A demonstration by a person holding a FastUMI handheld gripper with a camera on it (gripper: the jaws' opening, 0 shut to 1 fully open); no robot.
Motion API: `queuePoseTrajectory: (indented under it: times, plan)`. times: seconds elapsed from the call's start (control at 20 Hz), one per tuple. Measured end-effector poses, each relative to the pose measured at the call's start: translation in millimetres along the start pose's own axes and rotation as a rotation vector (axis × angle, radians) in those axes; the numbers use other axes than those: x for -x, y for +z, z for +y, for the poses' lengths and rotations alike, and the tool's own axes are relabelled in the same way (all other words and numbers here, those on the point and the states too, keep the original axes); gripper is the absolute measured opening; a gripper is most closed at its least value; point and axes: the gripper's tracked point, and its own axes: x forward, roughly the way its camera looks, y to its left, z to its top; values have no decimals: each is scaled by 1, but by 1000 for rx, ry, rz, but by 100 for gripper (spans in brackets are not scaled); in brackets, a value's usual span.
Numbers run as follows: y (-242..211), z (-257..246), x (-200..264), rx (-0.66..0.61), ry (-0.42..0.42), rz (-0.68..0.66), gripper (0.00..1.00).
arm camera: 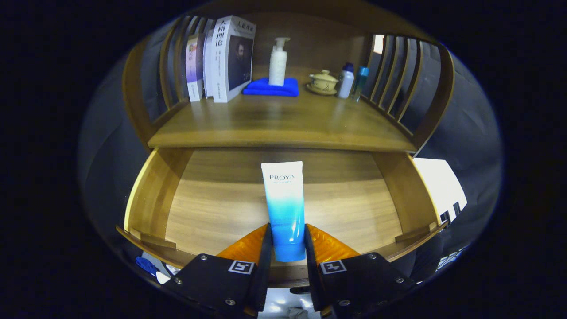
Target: Pull open the drawer, take out the items inside it, and place them on the countertop above the cabinet.
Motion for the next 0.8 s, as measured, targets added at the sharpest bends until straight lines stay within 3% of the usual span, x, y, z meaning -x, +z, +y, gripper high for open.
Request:
queuePoseTrajectory:
  times: [0.35, 0.8]
  plan:
    - [63, -4, 19, -45, 17, -127, 40]
    - [154, 6, -55, -41, 72, -216, 40]
